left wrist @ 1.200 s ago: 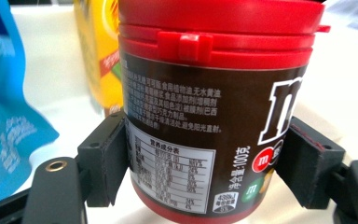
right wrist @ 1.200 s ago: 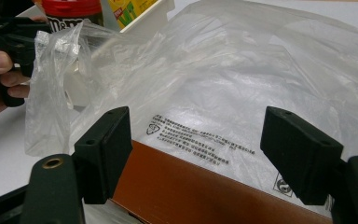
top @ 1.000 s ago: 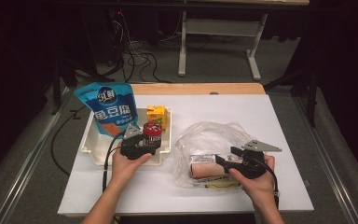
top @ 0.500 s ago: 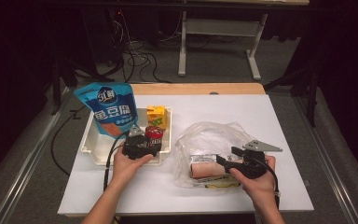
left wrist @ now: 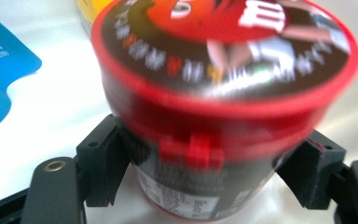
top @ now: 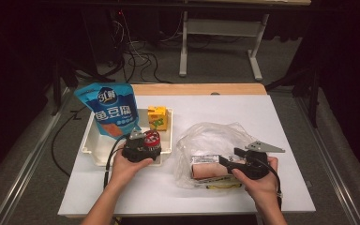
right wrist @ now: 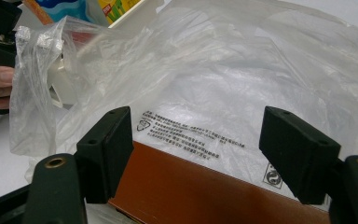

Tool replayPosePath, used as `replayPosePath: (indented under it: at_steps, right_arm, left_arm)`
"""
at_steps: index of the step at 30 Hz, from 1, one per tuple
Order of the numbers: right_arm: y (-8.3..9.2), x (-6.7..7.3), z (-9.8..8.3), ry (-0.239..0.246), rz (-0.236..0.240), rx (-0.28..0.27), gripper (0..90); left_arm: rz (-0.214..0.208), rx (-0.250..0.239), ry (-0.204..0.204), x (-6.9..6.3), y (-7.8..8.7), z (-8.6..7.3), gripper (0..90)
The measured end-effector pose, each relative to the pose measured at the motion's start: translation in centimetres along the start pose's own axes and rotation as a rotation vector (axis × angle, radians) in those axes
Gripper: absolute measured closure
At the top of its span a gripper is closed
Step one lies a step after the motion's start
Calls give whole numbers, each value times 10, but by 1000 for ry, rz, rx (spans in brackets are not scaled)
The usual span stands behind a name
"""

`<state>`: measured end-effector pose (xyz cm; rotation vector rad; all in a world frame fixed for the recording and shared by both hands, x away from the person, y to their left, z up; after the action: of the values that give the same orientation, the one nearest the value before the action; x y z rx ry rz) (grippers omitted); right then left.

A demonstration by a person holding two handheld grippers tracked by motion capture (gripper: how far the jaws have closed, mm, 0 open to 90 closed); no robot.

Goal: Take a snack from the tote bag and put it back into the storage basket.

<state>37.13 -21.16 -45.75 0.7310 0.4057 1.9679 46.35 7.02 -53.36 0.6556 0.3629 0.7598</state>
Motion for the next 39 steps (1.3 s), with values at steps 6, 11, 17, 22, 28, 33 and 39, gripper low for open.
replayPosePath:
  at_steps: [6, 11, 17, 22, 28, 33, 39]
  right_arm:
    - [0, -2, -1, -7, -2, 3, 267]
    - [1, -3, -1, -2, -2, -3, 266]
    - [6, -5, -2, 7, -7, -14, 265]
    - [8, -2, -12, 33, -5, 9, 262]
    - [17, -7, -23, 41, -12, 18, 263]
    - [19, -10, -28, 36, -15, 21, 264]
    - [18, -11, -27, 33, -14, 18, 264]
  left_arm:
    - [4, 23, -60, -5, 2, -5, 238]
    - [-18, -19, -4, -6, 18, -5, 178]
    - [-11, -79, 39, -2, 54, -8, 271]
    - [-15, -88, 77, -3, 68, -17, 680]
    - [-78, -75, 84, -14, 61, -17, 900]
    - [-29, -84, 84, -13, 59, -13, 900]
    - [23, -93, 128, 0, 52, -7, 900]
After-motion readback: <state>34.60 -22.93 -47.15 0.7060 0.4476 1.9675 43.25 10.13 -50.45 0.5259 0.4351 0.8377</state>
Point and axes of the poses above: each handheld gripper's, and its own axes: y roughly backward along the jaws, z roughly out of its top, x roughly to its left, the point moved 9 cm from there along -y, roughly forward along the jaws, and after that the axes turned 8 degrees about -y, right-handed, at the moved point
